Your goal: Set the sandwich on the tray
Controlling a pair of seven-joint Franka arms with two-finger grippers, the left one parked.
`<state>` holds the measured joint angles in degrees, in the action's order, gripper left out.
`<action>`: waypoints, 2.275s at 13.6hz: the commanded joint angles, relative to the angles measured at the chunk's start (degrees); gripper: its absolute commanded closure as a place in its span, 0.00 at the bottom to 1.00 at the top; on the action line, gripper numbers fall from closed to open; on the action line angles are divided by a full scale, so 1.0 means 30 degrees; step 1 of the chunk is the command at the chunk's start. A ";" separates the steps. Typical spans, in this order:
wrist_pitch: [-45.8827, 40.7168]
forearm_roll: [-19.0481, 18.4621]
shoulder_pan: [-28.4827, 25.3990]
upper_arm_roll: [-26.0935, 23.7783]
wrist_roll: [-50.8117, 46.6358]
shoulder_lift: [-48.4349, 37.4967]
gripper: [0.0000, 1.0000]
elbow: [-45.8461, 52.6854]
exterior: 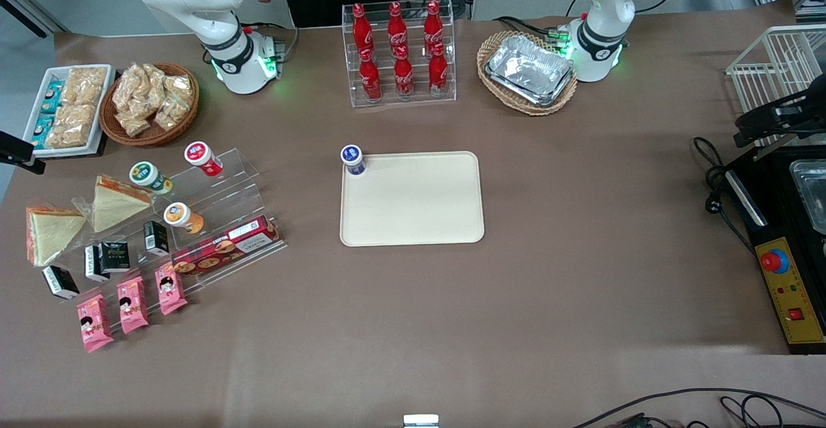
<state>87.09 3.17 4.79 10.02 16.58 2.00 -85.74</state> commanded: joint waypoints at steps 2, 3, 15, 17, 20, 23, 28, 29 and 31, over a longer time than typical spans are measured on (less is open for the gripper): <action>-0.0318 -0.0119 0.0189 0.0615 0.0068 -0.0314 0.00 0.0073; -0.0318 -0.0178 0.0189 0.0616 0.0039 -0.0459 0.00 0.0073; -0.0230 0.0054 0.0746 0.1436 0.2148 -0.0373 0.00 0.0014; 0.0033 0.0085 0.0775 0.1465 0.2089 -0.0344 0.00 0.0014; 0.0647 0.0143 0.1534 0.1846 0.2060 -0.0081 0.00 0.0043; 0.1059 0.0144 0.2093 0.1817 -0.0183 0.0183 0.00 0.0043; 0.1059 -0.0003 0.2064 0.1788 -0.6362 0.0329 0.00 0.0043; 0.1059 0.0113 0.2093 0.1845 -0.7886 0.0475 0.00 0.0043; 0.1059 0.0376 0.2093 0.1817 -1.1808 0.0506 0.00 0.0043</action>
<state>89.66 3.25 11.04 15.49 -5.86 3.02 -85.79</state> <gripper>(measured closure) 0.000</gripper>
